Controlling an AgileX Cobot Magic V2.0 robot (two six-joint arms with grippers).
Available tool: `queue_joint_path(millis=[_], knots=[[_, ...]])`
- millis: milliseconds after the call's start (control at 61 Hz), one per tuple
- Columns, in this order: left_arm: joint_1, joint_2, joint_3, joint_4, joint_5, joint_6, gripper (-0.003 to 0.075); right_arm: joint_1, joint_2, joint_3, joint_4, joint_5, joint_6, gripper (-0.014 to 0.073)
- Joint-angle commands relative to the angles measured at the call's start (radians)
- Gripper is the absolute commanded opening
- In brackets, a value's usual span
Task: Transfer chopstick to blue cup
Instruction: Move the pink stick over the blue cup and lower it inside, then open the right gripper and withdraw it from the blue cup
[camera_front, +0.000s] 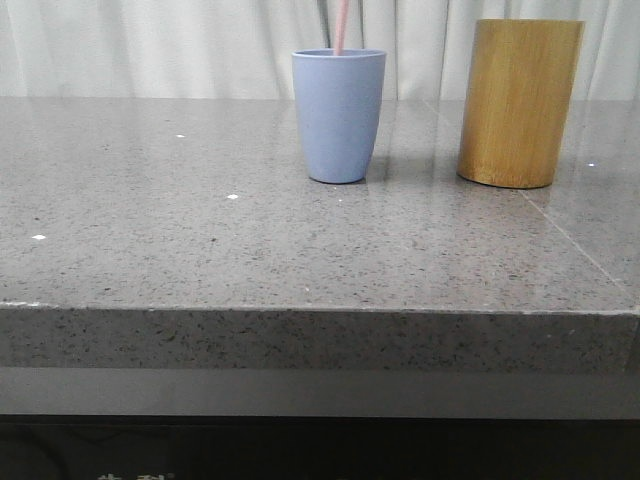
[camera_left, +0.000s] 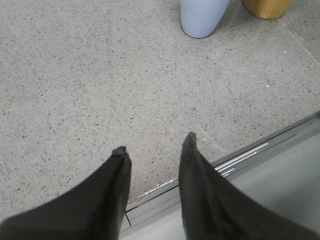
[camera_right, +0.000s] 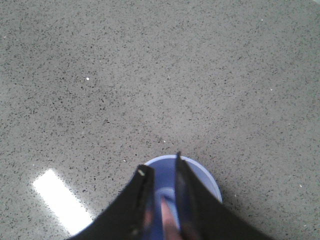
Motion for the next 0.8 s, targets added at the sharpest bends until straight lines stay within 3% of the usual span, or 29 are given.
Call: queue_joint_path(millis=[0,66,230,410,525,639,787], knots=[[0.001,-0.004,-0.024,-0.018,-0.074,0.000,0.0251,0.002,-0.048,-0.026,0.011,-0.061,-0.014,0.0330],[0.001,-0.004,-0.024,-0.018,-0.074,0.000,0.0251,0.001,-0.056,-0.029,0.005,-0.046,-0.014,0.0375],[0.001,-0.004,-0.024,-0.018,-0.074,0.000,0.0251,0.001,-0.116,-0.029,-0.070,0.005,0.002,0.0373],[0.001,-0.004,-0.024,-0.018,-0.074,0.000,0.0251,0.001,-0.224,-0.029,-0.207,0.078,0.168,0.0372],[0.001,-0.004,-0.024,-0.018,-0.074,0.000,0.0251,-0.009,-0.293,-0.014,-0.229,0.128,0.257,0.0372],[0.001,-0.004,-0.024,-0.018,-0.074,0.000,0.0251,-0.023,-0.385,0.084,-0.229,0.123,0.284,0.0372],[0.001,-0.004,-0.024,-0.018,-0.074,0.000,0.0251,-0.031,-0.545,0.318,-0.229,-0.006,0.328,0.0372]])
